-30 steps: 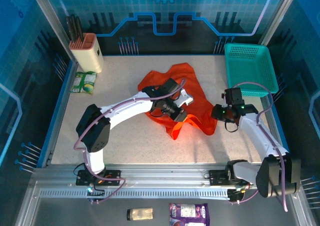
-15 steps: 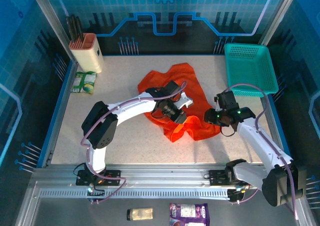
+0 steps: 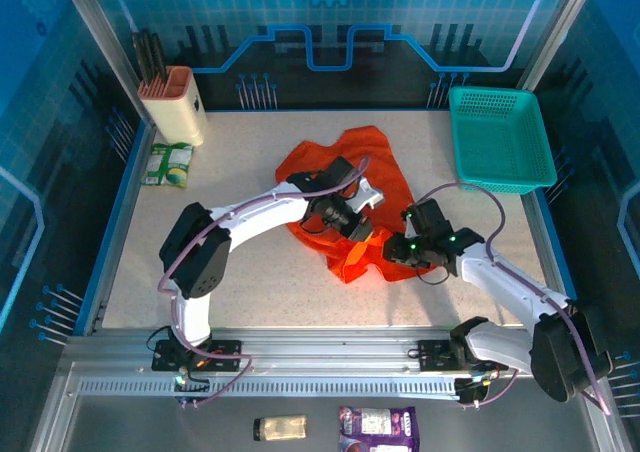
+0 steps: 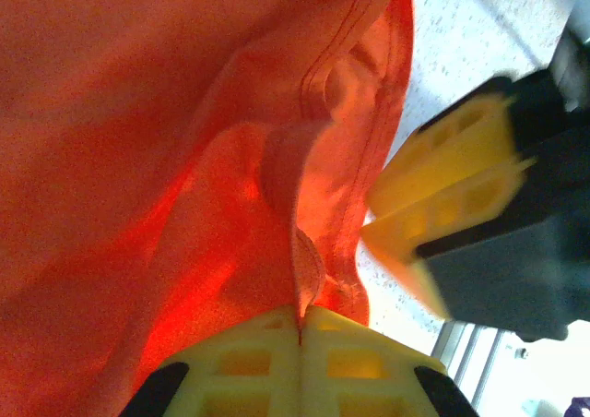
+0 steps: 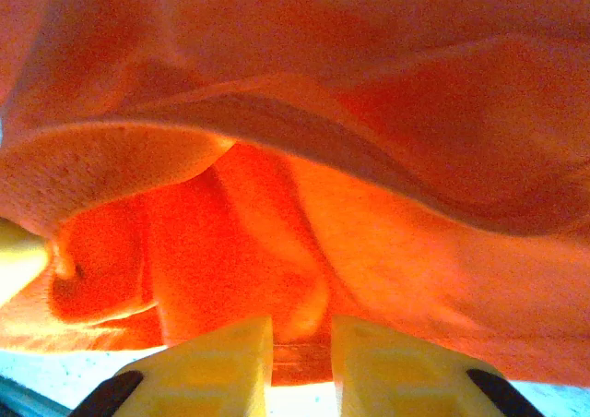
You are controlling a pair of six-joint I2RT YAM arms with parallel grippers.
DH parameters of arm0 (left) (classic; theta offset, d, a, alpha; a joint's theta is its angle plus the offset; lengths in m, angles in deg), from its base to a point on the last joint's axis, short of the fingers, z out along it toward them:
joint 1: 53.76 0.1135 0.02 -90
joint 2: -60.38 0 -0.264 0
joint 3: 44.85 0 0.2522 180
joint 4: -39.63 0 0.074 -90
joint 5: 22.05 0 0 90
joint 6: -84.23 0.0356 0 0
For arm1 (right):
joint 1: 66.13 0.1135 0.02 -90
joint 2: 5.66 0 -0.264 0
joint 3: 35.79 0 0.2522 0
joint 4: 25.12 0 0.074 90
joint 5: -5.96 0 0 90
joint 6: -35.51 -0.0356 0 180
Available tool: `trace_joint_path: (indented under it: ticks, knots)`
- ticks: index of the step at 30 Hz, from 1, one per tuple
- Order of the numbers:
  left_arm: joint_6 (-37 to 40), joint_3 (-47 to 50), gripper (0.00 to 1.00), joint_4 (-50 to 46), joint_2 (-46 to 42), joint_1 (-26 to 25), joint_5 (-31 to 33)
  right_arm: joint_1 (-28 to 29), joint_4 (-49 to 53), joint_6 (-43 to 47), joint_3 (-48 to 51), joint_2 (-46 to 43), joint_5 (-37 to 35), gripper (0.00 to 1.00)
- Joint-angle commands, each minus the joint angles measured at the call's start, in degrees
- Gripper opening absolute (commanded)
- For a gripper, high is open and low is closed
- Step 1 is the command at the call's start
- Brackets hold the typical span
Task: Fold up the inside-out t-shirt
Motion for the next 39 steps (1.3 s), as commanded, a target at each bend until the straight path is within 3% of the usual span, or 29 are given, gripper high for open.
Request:
trace_joint_path:
  ticks: [1, 6, 11, 19, 25, 29, 39]
  knots:
    - [-2.4, -0.4, 0.0, 1.0, -6.5, 0.9, 1.7, 3.9, -9.6, -7.5, 3.8, -2.3, -3.7, 0.21]
    - [-4.3, -1.1, 0.0, 1.6, -11.1, 1.3, 1.4, 7.9, -19.7, -6.5, 7.9, -2.9, -8.6, 0.16]
    - [-5.5, -2.7, 0.0, 0.6, -13.8, 1.7, 0.8, 13.1, -27.7, 0.4, 11.0, -3.2, -16.3, 0.07]
    - [-7.1, -4.8, 0.0, -1.3, -15.6, 2.3, 1.5, 19.8, -46.7, 24.5, 17.9, -4.5, -26.3, 0.06]
    - [-7.4, -6.0, 0.0, -2.5, -16.7, 2.8, 1.2, 19.9, -47.6, 41.8, 17.0, -2.7, -25.2, 0.07]
    - [-7.4, -6.3, 0.0, -3.3, -18.4, 2.9, 0.4, 18.2, -50.2, 46.0, 15.9, 0.0, -22.4, 0.05]
    - [-7.8, -6.2, 0.0, -4.4, -22.7, 3.0, -0.4, 11.7, -57.5, 40.2, 9.8, 14.1, -17.6, 0.02]
